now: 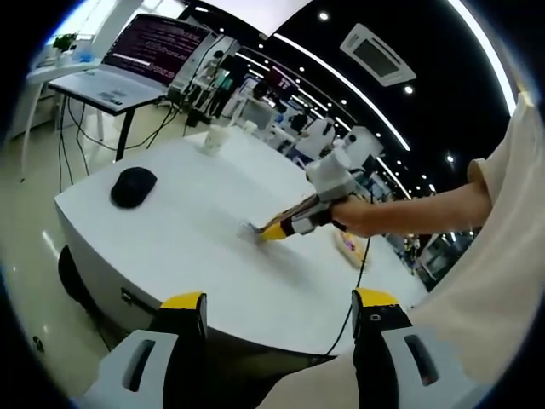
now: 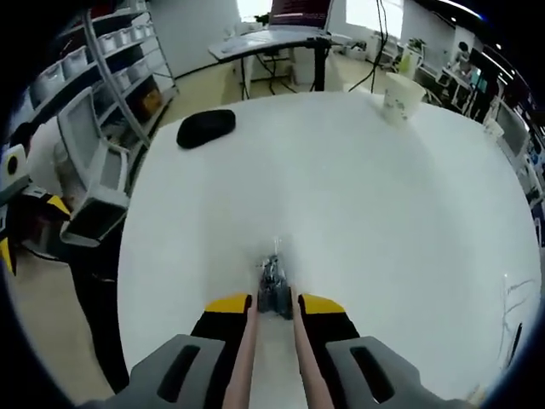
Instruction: Place the target food into the container with the food tongs after gripping and lifting it, then release it inside without dropping or visibly crushing the food.
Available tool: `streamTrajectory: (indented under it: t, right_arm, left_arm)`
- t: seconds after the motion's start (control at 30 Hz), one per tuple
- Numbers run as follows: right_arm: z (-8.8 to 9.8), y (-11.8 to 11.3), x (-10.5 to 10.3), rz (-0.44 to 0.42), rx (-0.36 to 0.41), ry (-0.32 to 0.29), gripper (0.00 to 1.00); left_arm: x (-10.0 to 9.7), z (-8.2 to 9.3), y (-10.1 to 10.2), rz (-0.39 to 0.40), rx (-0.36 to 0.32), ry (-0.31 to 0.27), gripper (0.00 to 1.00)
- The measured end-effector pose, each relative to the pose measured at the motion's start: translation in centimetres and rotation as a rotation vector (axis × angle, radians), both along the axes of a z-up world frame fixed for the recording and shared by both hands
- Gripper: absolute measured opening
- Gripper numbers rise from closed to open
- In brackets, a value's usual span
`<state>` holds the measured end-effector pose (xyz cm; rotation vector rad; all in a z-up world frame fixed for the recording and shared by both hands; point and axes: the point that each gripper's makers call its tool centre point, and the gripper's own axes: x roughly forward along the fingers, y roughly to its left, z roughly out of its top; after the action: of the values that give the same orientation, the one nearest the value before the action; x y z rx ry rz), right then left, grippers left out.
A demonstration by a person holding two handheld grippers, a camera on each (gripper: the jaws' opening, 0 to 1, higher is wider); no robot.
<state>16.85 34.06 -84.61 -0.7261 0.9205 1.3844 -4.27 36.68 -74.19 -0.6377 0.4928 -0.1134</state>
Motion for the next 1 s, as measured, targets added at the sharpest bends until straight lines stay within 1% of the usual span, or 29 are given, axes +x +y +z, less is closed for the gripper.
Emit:
streamTrajectory:
  t: [0.1,0.13,0.23,0.27,0.33,0.37,0.43,0.5,0.6,0.7,0.77,0.83,0.9,1.0]
  right_arm:
    - [-0.2,-0.3,0.1,-0.003,0.005,-0.006,0.20]
    - [0.0,-0.3,0.0,-0.016,0.013,0.001,0.20]
    - [0.6,-0.4,0.0,-0.031,0.030,0.007,0.21]
    - [1.3,-0.4,0.0,-0.041,0.042,0.009,0.21]
    - [1.4,-0.4,0.0,-0.057,0.053,0.021,0.21]
    - [1.7,-0.6,0.0,-0.069,0.062,0.028,0.21]
    - [2.5,-0.9,0.0,-0.071,0.070,0.028,0.21]
    - [2.7,-1.3,0.0,-0.078,0.082,0.024,0.21]
    - [4.2,-1.7,0.4,-0.095,0.105,0.018,0.21]
    - [4.6,-2.1,1.1,-0.109,0.123,0.007,0.21]
    - [5.8,-2.5,1.5,-0.125,0.145,-0.001,0.21]
    - [6.5,-2.7,1.9,-0.135,0.162,-0.010,0.21]
    - [6.8,-3.1,2.4,-0.150,0.178,-0.020,0.21]
    - [7.9,-4.0,3.3,-0.171,0.203,-0.043,0.21]
  left_arm:
    - [0.0,0.0,0.1,-0.001,0.003,-0.002,0.69]
    - [-0.1,0.0,0.1,-0.003,0.006,-0.003,0.69]
    - [0.0,0.2,-0.1,-0.010,0.011,-0.006,0.69]
    - [0.0,0.2,-0.2,-0.014,0.011,-0.009,0.69]
    - [0.1,0.3,-0.4,-0.021,0.015,-0.012,0.69]
    - [0.2,0.3,-0.4,-0.022,0.015,-0.013,0.69]
    - [0.4,0.3,-0.8,-0.024,0.011,-0.016,0.69]
    - [0.6,0.4,-1.3,-0.036,0.012,-0.018,0.68]
    - [1.0,0.9,-2.0,-0.053,0.022,-0.030,0.69]
    - [1.2,1.3,-2.2,-0.051,0.028,-0.042,0.69]
    - [1.2,1.4,-2.3,-0.047,0.029,-0.048,0.69]
    - [1.2,1.4,-2.6,-0.051,0.033,-0.050,0.69]
    - [1.2,1.3,-3.1,-0.063,0.038,-0.048,0.68]
    - [1.3,1.5,-4.0,-0.079,0.041,-0.051,0.68]
